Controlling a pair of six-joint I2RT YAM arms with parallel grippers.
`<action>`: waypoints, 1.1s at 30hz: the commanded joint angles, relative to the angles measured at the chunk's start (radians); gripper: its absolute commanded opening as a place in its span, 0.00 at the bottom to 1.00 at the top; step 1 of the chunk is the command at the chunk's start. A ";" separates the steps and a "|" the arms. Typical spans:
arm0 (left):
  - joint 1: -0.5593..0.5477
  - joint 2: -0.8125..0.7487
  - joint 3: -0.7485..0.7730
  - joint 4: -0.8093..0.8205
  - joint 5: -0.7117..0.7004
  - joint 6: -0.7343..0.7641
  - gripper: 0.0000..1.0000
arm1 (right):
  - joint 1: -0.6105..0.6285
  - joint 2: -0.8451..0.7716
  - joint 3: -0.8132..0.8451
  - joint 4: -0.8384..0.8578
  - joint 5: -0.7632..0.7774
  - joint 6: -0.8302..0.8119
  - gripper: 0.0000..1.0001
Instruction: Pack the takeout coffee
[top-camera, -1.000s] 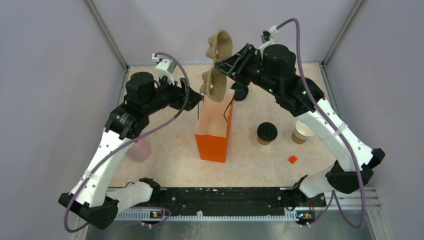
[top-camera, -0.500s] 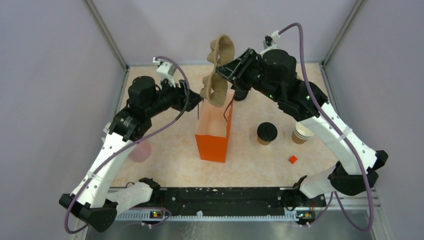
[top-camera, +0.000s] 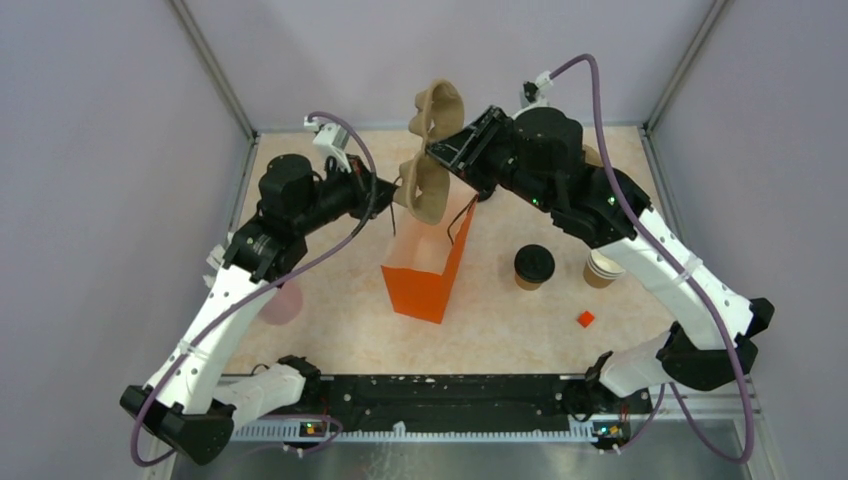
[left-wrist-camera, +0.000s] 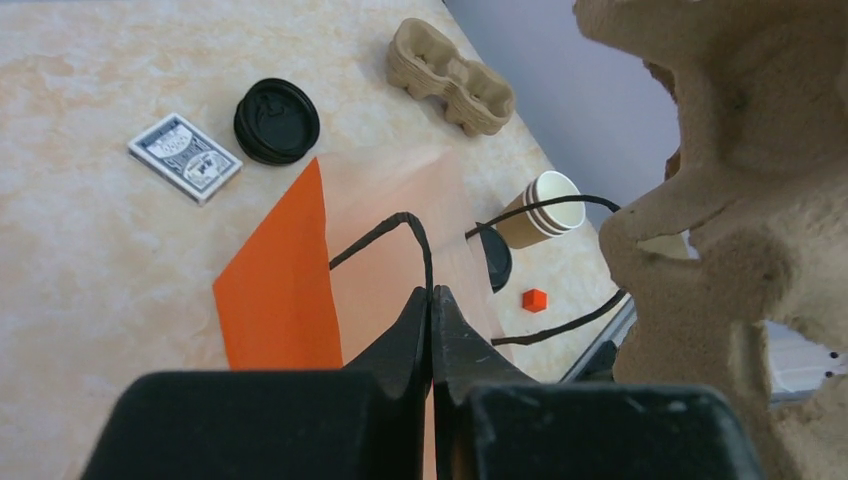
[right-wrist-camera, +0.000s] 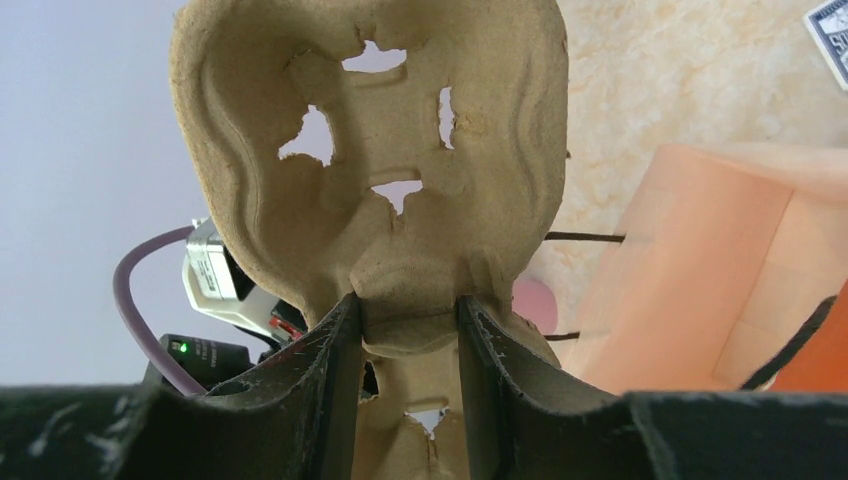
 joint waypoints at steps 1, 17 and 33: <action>0.000 -0.056 -0.045 0.101 0.004 -0.138 0.00 | 0.038 0.029 0.064 -0.075 0.046 0.001 0.24; -0.001 -0.155 -0.142 0.133 -0.156 -0.317 0.00 | 0.086 0.116 0.102 -0.195 0.150 -0.053 0.24; -0.001 -0.221 -0.196 0.132 -0.121 -0.350 0.00 | 0.177 0.251 0.176 -0.434 0.227 -0.070 0.24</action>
